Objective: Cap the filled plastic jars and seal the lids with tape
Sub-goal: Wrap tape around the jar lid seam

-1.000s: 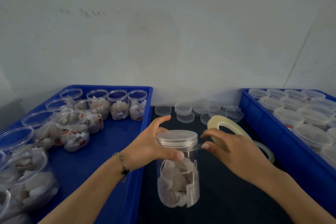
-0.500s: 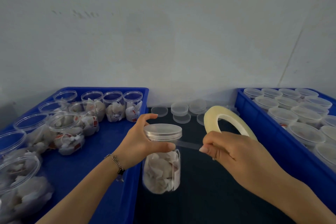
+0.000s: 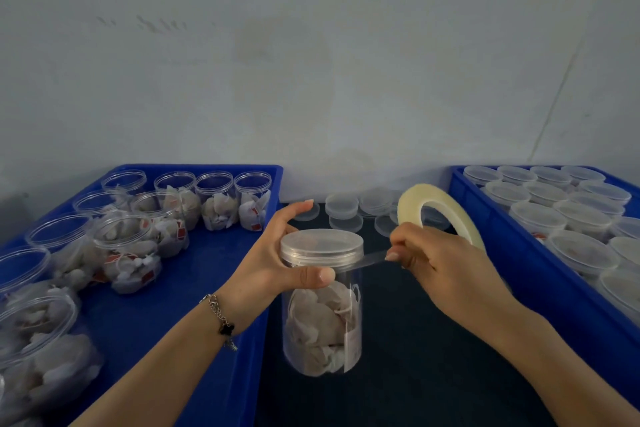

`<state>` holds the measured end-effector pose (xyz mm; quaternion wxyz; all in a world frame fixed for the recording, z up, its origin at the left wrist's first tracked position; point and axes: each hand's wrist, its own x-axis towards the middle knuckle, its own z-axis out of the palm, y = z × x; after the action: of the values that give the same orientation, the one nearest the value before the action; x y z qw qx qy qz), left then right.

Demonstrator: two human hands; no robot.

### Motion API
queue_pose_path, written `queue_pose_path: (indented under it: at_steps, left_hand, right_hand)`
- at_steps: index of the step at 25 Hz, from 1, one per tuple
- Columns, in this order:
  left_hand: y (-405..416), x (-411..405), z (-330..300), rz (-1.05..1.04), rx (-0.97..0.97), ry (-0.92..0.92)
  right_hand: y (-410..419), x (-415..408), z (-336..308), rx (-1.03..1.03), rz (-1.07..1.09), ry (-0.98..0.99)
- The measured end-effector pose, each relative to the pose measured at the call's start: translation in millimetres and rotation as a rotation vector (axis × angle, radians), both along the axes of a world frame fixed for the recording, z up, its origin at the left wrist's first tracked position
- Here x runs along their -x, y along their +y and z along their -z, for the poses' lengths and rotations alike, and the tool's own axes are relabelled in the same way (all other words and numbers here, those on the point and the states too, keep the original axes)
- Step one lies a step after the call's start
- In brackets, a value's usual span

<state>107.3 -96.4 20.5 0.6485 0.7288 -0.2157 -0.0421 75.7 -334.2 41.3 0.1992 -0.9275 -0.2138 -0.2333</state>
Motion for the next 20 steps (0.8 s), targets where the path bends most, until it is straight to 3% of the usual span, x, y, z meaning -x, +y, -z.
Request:
queue_pose_path:
  at_steps: [4, 6, 9, 12, 14, 17, 20]
  left_hand:
    - [0.1, 2.2, 1.7, 0.07, 0.053, 0.041]
    - [-1.1, 3.1, 3.3, 0.123, 0.056, 0.076]
    - [1.3, 3.7, 5.4, 0.179, 0.071, 0.16]
    - [7.4, 0.3, 3.9, 0.271, 0.076, 0.247]
    - [0.4, -6.2, 0.8, 0.192, 0.003, 0.255]
    - [-7.5, -16.2, 2.1, -0.117, -0.037, 0.208]
    - [-7.8, -5.2, 8.9, -0.296, 0.061, -0.028]
  right_hand:
    - [4.7, -16.3, 13.9, 0.033, -0.007, 0.036]
    - [9.4, -23.1, 18.0, -0.009, -0.027, 0.163]
    - [14.1, -23.3, 19.8, -0.181, -0.31, 0.447]
    - [21.4, -12.2, 24.6, -0.352, -0.476, 0.584]
    - [26.9, -7.7, 23.6, -0.469, -0.457, 0.559]
    - [29.3, -10.4, 20.1, -0.594, -0.309, 0.479]
    - [30.1, -11.7, 17.6, -0.617, -0.119, 0.351]
